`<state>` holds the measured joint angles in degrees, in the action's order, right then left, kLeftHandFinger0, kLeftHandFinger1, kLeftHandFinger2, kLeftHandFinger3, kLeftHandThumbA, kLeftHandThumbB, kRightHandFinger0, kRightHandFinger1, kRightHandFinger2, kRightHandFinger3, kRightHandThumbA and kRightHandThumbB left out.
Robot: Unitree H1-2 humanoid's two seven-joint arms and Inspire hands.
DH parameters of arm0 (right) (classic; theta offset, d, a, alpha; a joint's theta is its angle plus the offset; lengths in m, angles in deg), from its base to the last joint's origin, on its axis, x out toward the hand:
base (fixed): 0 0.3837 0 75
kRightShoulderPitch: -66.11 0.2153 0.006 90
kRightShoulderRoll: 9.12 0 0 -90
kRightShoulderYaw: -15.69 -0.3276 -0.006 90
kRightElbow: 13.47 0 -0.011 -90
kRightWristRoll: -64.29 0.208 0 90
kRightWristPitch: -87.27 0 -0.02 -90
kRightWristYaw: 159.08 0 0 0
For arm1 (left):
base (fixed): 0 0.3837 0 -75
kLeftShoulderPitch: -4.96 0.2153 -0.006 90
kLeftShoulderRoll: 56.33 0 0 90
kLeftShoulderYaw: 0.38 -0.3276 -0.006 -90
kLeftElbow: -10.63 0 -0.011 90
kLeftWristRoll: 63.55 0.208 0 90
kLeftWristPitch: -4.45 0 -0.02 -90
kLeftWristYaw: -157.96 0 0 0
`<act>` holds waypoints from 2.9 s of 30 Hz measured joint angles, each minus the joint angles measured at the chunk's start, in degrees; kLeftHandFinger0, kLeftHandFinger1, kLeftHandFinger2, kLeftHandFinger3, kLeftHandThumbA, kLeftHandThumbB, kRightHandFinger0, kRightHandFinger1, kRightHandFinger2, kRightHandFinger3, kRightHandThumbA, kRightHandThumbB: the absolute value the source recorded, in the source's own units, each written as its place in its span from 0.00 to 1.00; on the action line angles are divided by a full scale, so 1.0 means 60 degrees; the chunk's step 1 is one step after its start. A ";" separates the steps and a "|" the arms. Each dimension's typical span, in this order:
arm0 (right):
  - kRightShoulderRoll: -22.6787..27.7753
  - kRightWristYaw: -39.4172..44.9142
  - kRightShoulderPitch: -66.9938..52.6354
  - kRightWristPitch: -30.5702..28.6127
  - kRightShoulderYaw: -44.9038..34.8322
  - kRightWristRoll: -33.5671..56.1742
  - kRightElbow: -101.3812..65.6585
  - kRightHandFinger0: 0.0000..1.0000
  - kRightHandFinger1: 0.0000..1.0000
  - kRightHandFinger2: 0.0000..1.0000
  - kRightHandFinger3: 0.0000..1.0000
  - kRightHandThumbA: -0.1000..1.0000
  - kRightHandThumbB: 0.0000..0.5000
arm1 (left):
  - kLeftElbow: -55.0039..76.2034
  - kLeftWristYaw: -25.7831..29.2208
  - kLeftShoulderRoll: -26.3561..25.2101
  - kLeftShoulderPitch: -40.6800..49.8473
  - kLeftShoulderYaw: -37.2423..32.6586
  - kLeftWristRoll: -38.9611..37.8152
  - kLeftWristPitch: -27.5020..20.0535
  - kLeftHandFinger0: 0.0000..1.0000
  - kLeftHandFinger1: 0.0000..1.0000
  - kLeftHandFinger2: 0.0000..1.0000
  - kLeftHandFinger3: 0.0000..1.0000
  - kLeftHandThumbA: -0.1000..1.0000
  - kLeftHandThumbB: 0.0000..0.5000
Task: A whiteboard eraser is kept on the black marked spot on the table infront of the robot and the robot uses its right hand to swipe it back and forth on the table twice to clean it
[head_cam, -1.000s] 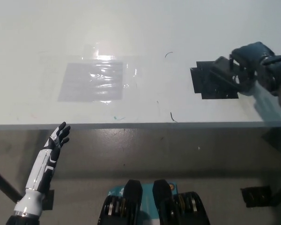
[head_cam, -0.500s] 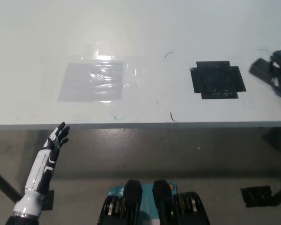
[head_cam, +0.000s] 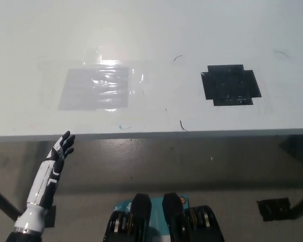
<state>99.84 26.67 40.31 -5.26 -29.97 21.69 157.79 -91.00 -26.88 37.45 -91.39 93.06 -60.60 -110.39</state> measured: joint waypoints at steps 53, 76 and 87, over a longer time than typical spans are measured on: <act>-0.2251 0.0170 0.0496 -0.1087 -0.1031 0.0229 -0.0906 1.00 1.00 1.00 1.00 0.93 0.91 | 0.0044 -0.0002 -0.0038 -0.0007 0.0013 0.0020 -0.0041 1.00 1.00 1.00 1.00 1.00 0.71; -0.1994 0.0739 0.0085 -0.0947 -0.6490 0.3549 -0.8177 1.00 1.00 1.00 1.00 1.00 0.68 | -0.0103 -0.0009 -0.0025 -0.0004 -0.0022 0.0018 -0.0043 1.00 1.00 1.00 1.00 1.00 0.81; -0.1559 0.0756 -0.1746 -0.0713 -0.8200 0.5078 -1.1750 1.00 1.00 1.00 1.00 0.94 0.90 | -0.0181 -0.0011 -0.0021 0.0008 -0.0026 0.0019 -0.0041 1.00 1.00 1.00 1.00 1.00 0.74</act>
<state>90.49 31.21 29.83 -9.54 -79.17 52.16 87.28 -92.09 -26.95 37.32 -91.34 92.90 -60.49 -110.64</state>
